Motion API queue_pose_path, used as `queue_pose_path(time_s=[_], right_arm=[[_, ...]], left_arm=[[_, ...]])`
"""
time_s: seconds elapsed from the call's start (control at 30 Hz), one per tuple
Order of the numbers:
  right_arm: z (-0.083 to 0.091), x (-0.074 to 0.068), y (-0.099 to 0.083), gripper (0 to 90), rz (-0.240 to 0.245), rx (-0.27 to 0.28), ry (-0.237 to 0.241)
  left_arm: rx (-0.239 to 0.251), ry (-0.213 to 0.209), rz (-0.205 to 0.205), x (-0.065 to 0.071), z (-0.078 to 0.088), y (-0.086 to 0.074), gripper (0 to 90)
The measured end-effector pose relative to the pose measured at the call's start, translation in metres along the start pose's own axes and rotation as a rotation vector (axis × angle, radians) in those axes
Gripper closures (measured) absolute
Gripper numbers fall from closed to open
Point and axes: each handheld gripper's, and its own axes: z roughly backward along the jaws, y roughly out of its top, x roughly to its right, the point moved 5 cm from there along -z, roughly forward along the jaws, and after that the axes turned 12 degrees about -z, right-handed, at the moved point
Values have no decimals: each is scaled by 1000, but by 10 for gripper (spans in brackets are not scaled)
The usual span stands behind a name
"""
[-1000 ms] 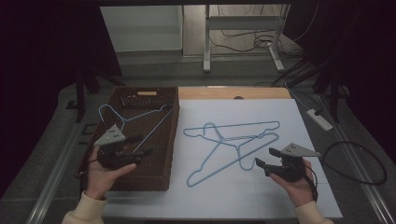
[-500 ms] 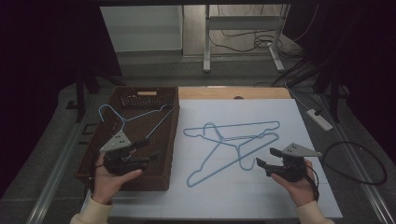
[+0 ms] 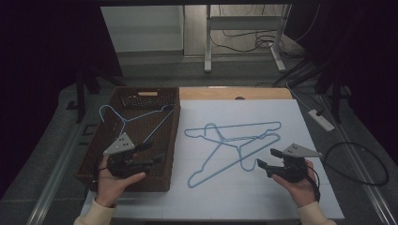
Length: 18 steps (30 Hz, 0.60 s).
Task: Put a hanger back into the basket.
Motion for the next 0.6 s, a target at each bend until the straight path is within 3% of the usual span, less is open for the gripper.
queue_pose_path(time_s=[0.6], right_arm=[[-7,-3,4,300,0,-27,4]], left_arm=[[-9,0,-3,4,-2,-4,343]])
